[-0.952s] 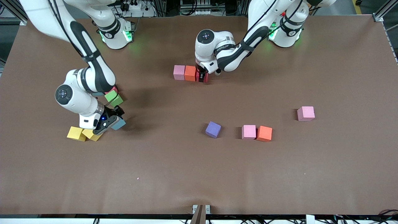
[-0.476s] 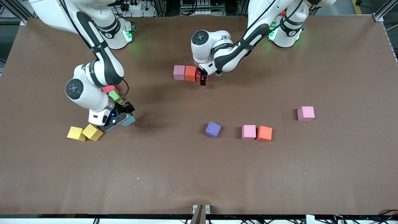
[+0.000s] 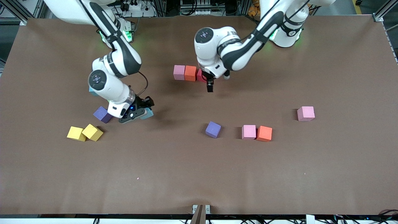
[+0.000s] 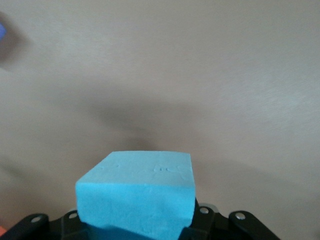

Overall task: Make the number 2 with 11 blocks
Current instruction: 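Carry the cyan cube mid-table while the left gripper reaches a pink cube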

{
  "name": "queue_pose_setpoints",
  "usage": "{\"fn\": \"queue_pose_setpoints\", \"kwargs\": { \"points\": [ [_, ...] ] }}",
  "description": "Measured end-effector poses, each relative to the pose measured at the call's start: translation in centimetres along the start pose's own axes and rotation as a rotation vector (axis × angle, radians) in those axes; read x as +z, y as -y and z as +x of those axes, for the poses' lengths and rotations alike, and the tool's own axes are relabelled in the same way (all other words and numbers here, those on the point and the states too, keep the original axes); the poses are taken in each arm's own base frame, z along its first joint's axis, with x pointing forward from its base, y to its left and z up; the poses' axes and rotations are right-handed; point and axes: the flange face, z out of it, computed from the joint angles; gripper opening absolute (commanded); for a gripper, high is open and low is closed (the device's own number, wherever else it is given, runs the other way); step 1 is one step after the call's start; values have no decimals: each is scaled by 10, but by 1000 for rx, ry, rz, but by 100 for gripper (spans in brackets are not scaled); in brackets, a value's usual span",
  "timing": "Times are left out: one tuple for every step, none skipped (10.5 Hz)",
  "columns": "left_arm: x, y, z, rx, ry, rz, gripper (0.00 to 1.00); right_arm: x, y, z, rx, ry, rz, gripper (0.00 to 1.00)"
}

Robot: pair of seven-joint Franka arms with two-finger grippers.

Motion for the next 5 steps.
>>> {"fn": "queue_pose_setpoints", "kwargs": {
  "points": [
    [2, -22, 18, -34, -3, 1, 100, 2, 20, -2, 48, 0, 1, 27],
    [4, -41, 34, -58, -6, 0, 100, 3, 41, -4, 98, -6, 4, 27],
    [5, -60, 51, -83, -7, -3, 100, 2, 63, -5, 155, -15, 10, 27],
    [4, -79, 68, -109, -5, -7, 100, 4, 90, -7, 219, -23, 18, 27],
    [2, -100, 87, -139, -2, -14, 100, 11, 118, -12, 296, -28, 28, 27]
  ]
}}
